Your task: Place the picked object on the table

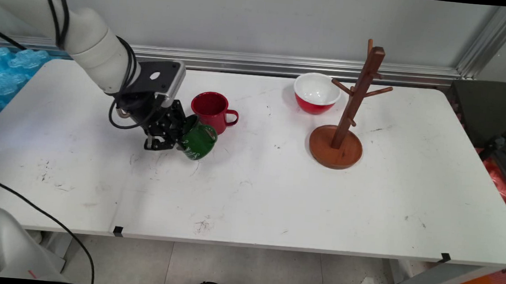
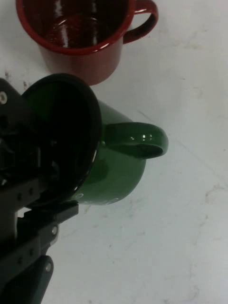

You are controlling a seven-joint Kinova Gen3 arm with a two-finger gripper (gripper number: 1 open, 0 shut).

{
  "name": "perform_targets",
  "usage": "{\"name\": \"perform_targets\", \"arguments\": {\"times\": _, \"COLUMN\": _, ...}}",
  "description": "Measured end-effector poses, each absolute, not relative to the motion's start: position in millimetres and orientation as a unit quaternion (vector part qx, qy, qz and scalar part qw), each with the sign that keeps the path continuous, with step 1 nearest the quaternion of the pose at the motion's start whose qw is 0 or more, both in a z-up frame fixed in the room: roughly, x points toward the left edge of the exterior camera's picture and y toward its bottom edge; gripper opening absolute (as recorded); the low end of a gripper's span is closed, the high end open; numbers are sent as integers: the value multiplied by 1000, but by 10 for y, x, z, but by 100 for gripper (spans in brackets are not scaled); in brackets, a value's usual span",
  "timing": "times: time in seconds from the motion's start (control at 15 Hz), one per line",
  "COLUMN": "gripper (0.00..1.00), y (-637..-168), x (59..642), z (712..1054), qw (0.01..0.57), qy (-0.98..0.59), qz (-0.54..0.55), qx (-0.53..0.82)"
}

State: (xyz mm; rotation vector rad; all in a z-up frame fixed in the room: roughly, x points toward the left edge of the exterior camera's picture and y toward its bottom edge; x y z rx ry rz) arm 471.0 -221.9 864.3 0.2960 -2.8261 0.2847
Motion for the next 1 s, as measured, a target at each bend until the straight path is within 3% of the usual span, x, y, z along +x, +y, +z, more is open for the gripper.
{"name": "perform_targets", "arguments": {"times": 1.0, "gripper": 0, "y": -2330, "x": 4542, "z": 8399, "qw": 140, "qy": -980, "qz": 94, "qx": 106}}
